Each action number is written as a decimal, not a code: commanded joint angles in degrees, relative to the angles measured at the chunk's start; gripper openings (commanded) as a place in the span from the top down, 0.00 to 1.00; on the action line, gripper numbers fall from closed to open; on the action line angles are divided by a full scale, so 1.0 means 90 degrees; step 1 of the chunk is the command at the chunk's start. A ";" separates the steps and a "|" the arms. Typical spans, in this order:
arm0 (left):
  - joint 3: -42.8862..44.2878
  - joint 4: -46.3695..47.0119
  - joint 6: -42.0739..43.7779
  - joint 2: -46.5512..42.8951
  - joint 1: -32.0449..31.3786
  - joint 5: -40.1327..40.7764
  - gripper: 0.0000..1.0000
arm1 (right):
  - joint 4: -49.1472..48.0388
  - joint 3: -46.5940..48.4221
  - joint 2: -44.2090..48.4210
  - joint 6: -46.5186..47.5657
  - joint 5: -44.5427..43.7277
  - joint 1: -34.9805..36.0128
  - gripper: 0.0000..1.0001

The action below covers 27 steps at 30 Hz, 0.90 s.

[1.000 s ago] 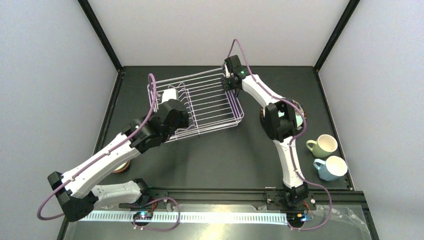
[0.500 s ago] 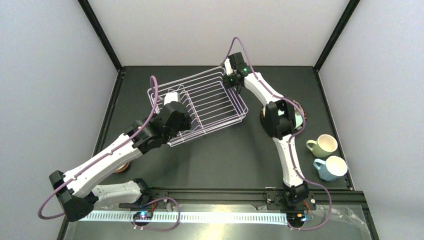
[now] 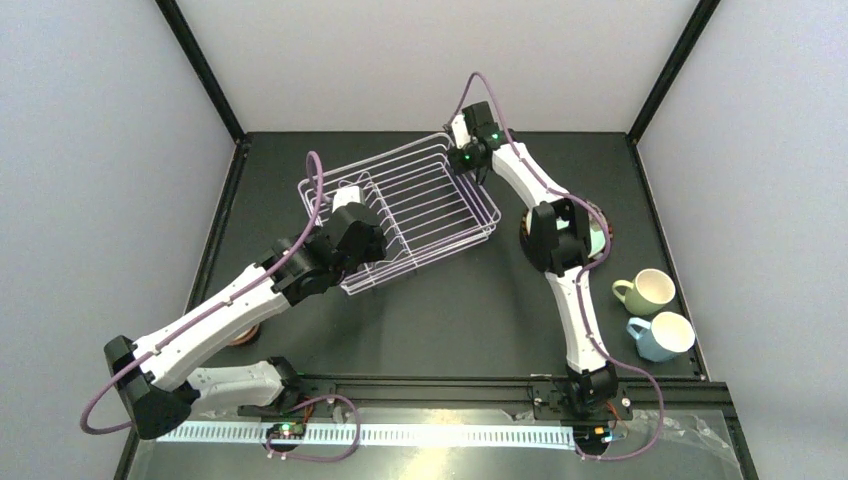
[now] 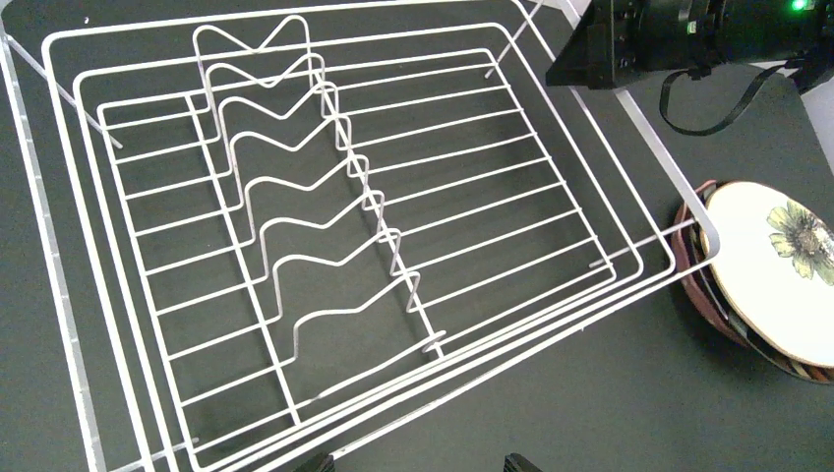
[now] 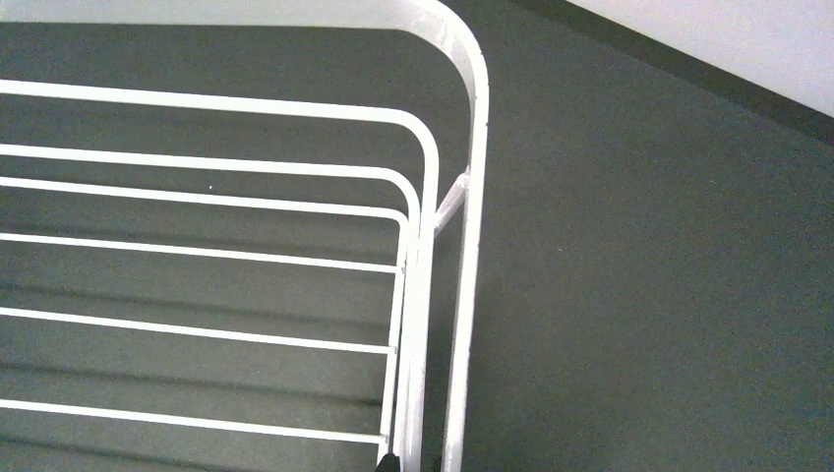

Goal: Load the mixed dishes into the dish rack
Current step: Move the dish rack to the center of the board.

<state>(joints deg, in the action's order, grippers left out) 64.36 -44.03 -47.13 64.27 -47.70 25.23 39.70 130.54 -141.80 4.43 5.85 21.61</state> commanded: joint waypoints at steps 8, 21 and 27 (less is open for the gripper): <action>-0.0012 0.0112 -0.0106 0.0211 0.0027 -0.0098 0.01 | -0.0554 -0.0266 -0.0217 0.1350 0.0047 -0.0342 0.93; 0.0032 0.0225 -0.0151 0.0297 0.0030 -0.0189 0.01 | -0.0744 -0.0739 0.0162 0.1176 -0.0019 -0.0341 0.39; 0.0167 0.0191 -0.0169 0.0318 0.0027 -0.0285 0.01 | -0.0735 -0.0835 0.0509 0.0923 0.0168 -0.0343 0.36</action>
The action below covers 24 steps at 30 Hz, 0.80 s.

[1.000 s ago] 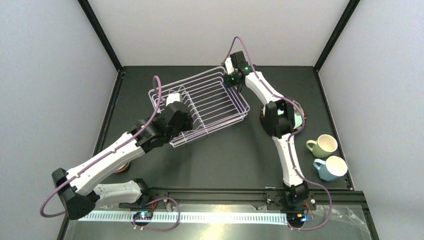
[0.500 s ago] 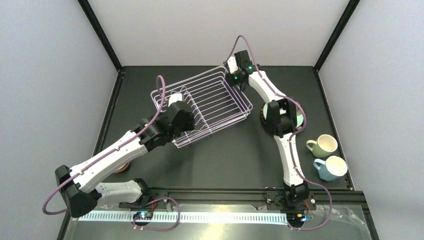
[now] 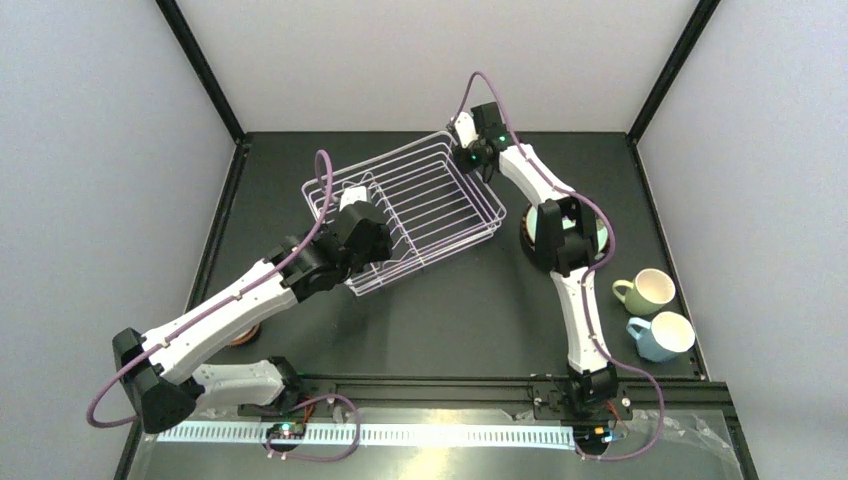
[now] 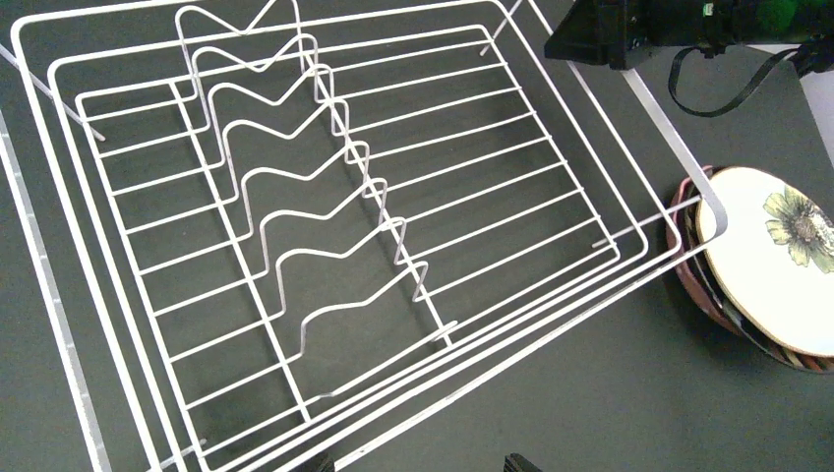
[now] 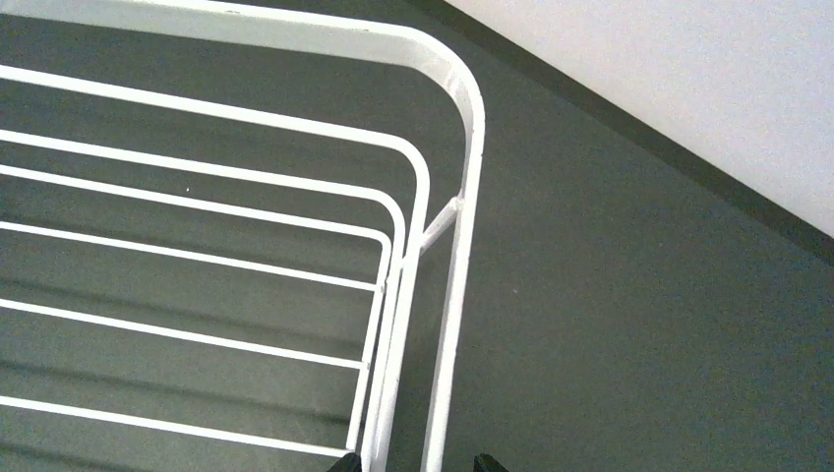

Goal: Load the mixed dishes into the dish rack
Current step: Move the dish rack to the center of the board.

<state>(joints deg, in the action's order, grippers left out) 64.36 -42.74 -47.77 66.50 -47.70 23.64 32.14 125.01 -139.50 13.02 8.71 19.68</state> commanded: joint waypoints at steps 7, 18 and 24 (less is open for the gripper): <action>0.0376 0.0096 -0.0209 0.0187 0.0027 -0.0375 0.01 | 0.0135 -0.0482 0.0869 -0.0391 0.0006 -0.0117 0.33; 0.0865 0.0912 -0.0107 0.1232 0.0027 -0.1231 0.01 | 0.0130 -0.1405 0.2073 -0.0675 -0.0049 -0.0117 0.32; 0.1381 0.1772 0.0013 0.2409 -0.0025 -0.2009 0.01 | -0.0026 -0.2159 0.2833 -0.1212 -0.1397 -0.0131 0.29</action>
<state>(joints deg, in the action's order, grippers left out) 72.12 -33.58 -48.66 81.93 -47.70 11.62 32.40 109.25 -117.91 6.07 5.80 18.92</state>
